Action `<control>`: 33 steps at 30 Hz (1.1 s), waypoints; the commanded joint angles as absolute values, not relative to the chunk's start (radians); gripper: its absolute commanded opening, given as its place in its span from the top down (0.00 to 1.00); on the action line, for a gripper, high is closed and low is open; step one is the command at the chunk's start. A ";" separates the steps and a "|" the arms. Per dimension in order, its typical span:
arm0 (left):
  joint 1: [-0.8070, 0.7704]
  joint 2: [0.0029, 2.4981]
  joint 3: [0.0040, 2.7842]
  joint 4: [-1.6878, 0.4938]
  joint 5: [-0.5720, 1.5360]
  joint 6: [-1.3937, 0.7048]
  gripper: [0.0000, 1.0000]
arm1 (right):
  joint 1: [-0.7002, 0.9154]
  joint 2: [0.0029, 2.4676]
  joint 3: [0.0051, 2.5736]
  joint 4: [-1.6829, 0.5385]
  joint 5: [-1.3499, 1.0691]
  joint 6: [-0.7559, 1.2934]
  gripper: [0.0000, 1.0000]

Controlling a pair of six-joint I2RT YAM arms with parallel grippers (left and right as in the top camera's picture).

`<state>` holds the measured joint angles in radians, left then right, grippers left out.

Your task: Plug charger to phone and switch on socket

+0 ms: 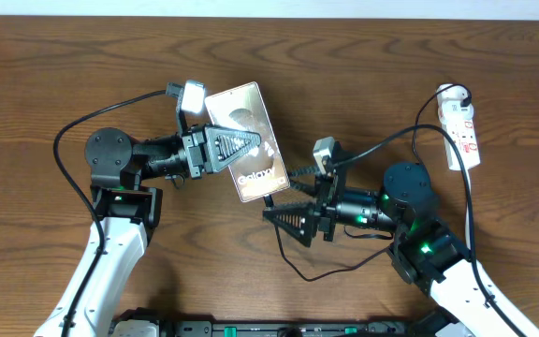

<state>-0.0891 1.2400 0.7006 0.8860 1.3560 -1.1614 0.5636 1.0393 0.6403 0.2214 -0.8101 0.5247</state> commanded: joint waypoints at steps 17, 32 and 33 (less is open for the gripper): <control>-0.091 1.229 0.714 0.894 1.362 -1.153 0.93 | 0.386 0.952 0.662 -0.057 -0.776 0.404 0.01; -0.091 1.230 0.714 0.876 1.362 -1.152 0.92 | 0.403 0.772 0.662 -0.234 -0.653 0.382 0.01; -0.091 1.230 0.714 0.876 1.362 -1.151 0.93 | 0.417 0.757 0.662 -0.260 -0.630 0.371 0.01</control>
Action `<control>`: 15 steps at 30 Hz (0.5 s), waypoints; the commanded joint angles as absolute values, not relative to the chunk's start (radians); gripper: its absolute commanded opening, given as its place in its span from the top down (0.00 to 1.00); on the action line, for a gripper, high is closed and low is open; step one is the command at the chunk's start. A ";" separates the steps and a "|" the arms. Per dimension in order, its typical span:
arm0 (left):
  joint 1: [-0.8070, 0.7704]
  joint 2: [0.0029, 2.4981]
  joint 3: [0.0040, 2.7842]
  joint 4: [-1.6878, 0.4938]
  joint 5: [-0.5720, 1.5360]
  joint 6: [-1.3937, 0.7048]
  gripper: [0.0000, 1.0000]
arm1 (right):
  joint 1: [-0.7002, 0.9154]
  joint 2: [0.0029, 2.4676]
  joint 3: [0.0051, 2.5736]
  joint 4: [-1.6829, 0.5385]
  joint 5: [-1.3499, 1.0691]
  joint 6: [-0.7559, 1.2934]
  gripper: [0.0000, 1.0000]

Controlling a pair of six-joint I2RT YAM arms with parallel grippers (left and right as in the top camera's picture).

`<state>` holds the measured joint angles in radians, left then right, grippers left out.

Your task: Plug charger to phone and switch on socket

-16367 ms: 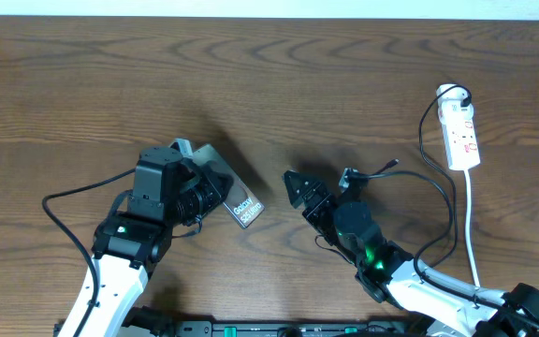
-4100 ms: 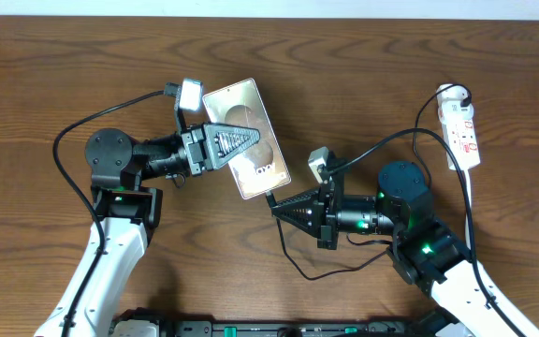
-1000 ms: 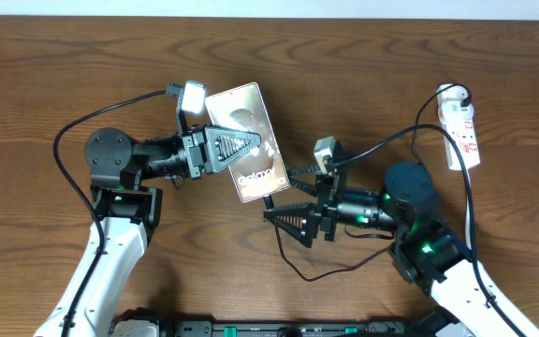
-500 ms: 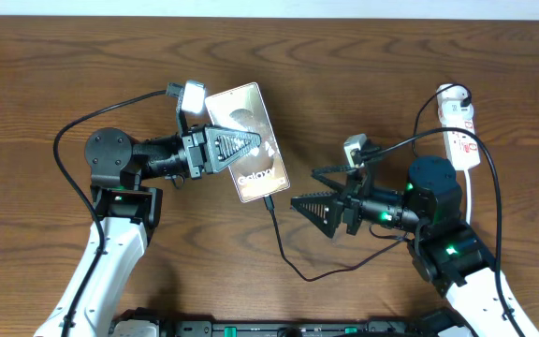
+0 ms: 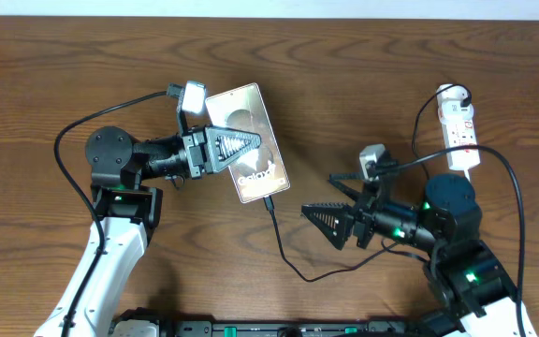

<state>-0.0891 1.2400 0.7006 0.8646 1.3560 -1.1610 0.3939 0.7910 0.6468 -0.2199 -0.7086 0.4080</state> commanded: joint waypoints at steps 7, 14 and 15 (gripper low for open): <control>-0.091 1.230 0.714 0.876 1.361 -1.133 0.92 | 0.527 0.730 0.662 -0.332 -0.501 0.369 0.02; -0.091 1.233 0.714 0.876 1.362 -1.133 0.92 | 0.661 0.730 0.663 -0.340 -0.360 0.405 0.07; -0.091 1.234 0.714 0.876 1.362 -1.133 0.93 | 0.683 0.730 0.665 -0.340 -0.337 0.412 0.07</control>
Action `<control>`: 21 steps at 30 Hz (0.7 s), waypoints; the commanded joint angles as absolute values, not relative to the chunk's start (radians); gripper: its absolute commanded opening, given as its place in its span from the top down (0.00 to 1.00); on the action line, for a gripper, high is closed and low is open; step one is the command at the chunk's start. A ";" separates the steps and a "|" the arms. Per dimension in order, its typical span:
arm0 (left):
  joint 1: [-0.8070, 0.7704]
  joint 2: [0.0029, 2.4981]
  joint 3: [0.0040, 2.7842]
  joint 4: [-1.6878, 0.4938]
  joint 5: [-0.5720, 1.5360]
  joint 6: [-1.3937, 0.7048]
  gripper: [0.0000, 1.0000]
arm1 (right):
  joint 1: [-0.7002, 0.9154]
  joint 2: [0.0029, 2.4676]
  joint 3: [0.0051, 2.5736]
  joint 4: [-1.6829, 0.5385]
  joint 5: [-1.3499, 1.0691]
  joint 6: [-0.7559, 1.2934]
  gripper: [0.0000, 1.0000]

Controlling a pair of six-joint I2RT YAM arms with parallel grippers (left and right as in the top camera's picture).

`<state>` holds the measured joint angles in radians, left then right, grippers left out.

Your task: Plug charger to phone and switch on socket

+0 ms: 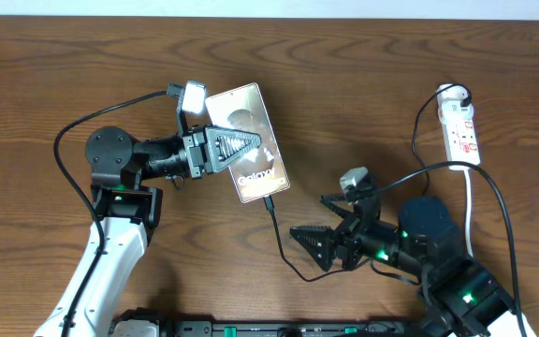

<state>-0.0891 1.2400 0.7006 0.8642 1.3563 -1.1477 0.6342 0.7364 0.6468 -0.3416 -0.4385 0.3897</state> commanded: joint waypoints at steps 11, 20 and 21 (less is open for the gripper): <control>-0.091 1.235 0.714 0.876 1.336 -1.133 0.92 | 0.744 0.730 0.709 -0.334 -0.241 0.422 0.01; -0.091 1.235 0.714 0.871 1.280 -1.129 0.92 | 0.744 0.730 0.710 -0.305 -0.234 0.426 0.01; -0.091 1.235 0.714 0.866 1.269 -1.129 0.92 | 0.744 0.730 0.710 -0.296 -0.233 0.426 0.01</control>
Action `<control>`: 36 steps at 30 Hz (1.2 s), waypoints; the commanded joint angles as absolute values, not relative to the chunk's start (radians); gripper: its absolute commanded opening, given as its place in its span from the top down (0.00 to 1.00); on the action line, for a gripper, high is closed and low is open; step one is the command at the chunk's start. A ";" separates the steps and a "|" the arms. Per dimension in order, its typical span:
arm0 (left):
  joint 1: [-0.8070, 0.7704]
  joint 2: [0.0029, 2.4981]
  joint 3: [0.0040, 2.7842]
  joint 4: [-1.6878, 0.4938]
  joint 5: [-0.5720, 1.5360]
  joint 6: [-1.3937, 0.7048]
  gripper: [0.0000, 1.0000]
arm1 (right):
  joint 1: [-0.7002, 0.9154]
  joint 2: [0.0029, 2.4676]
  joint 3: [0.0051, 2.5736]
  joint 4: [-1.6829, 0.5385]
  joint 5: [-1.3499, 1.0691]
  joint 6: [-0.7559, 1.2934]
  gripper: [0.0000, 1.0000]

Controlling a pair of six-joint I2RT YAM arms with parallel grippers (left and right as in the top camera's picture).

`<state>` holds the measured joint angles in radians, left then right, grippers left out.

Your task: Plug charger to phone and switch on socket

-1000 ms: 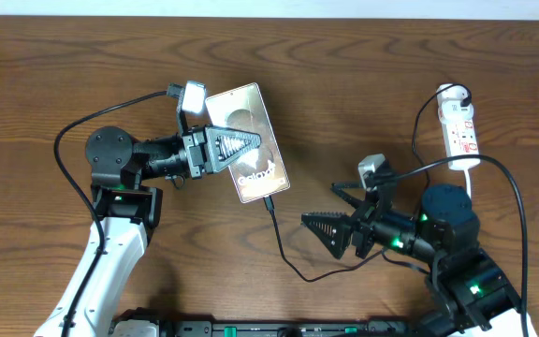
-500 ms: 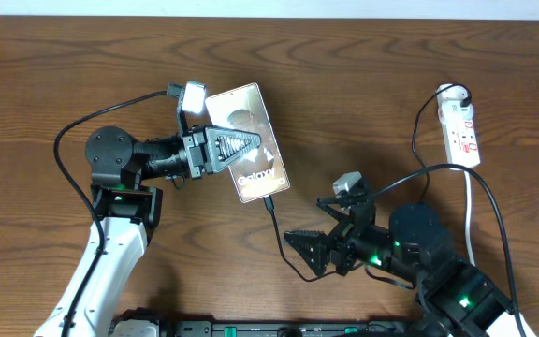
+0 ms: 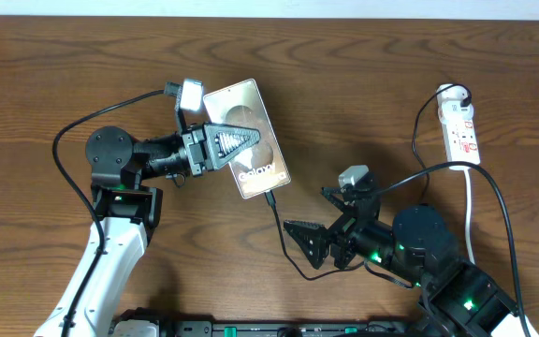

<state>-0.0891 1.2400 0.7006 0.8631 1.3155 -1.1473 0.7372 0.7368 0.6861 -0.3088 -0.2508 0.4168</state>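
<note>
A gold-backed phone is held tilted above the table, with my left gripper shut on its edges. The black charger cable has its plug seated in the phone's lower end. From there it loops toward the front edge and under my right arm. My right gripper stands open to the right of the cable and below the phone, holding nothing. The white socket strip lies at the far right, away from both grippers. The state of its switch is too small to read.
A white lead runs from the socket strip down the right side, behind my right arm. The left arm's own black cable arcs over the table at the left. Bare wood lies between the phone and the strip.
My right gripper has shifted a little to the left and toward the front edge, still open. The phone, plug and left gripper are nearly unchanged.
First my right gripper was right at the phone's lower end, where the cable meets it. Then it stood open well to the right, with the plug left in the phone. Since then it has come back left and nearer the front edge, while my left gripper kept hold of the phone.
</note>
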 commanded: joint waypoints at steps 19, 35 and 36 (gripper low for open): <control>-0.091 1.272 0.714 0.800 1.180 -1.114 0.93 | 0.791 0.828 0.710 -0.165 -0.227 0.426 0.01; -0.091 1.272 0.714 0.800 1.174 -1.115 0.92 | 0.831 0.959 0.710 -0.078 -0.192 0.425 0.03; -0.091 1.272 0.714 0.800 1.174 -1.115 0.92 | 0.838 0.966 0.710 -0.077 -0.175 0.422 0.03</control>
